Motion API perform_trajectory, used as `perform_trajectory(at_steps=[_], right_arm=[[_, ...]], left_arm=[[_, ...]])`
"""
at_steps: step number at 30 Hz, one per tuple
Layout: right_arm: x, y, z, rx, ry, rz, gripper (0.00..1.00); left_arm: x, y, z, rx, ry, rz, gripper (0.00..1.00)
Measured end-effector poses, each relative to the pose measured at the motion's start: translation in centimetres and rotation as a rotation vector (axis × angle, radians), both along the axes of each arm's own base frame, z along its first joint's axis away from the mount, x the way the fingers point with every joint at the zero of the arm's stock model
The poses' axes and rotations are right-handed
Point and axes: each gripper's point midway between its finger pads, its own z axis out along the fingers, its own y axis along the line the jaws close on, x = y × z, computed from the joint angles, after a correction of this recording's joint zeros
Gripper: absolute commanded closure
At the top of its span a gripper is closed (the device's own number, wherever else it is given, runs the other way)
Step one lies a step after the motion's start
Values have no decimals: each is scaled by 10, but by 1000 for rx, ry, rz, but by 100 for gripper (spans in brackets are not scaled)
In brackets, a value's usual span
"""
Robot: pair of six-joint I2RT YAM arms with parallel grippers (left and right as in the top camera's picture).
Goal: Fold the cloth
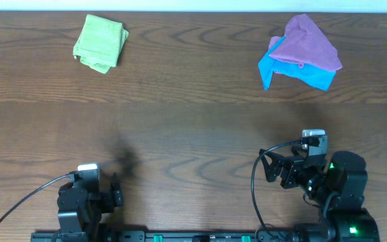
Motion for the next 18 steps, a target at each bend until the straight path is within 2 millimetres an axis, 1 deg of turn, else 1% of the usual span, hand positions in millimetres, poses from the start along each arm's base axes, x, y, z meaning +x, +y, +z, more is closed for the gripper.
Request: perform_trajectory(at_steps=[14, 18], right_arm=[[-1, 0, -1, 0, 3, -1, 1], [1, -9, -1, -35, -6, -44, 1]], left_arm=[[0, 0, 0, 0, 0, 0, 5], [0, 0, 0, 0, 0, 0, 5]])
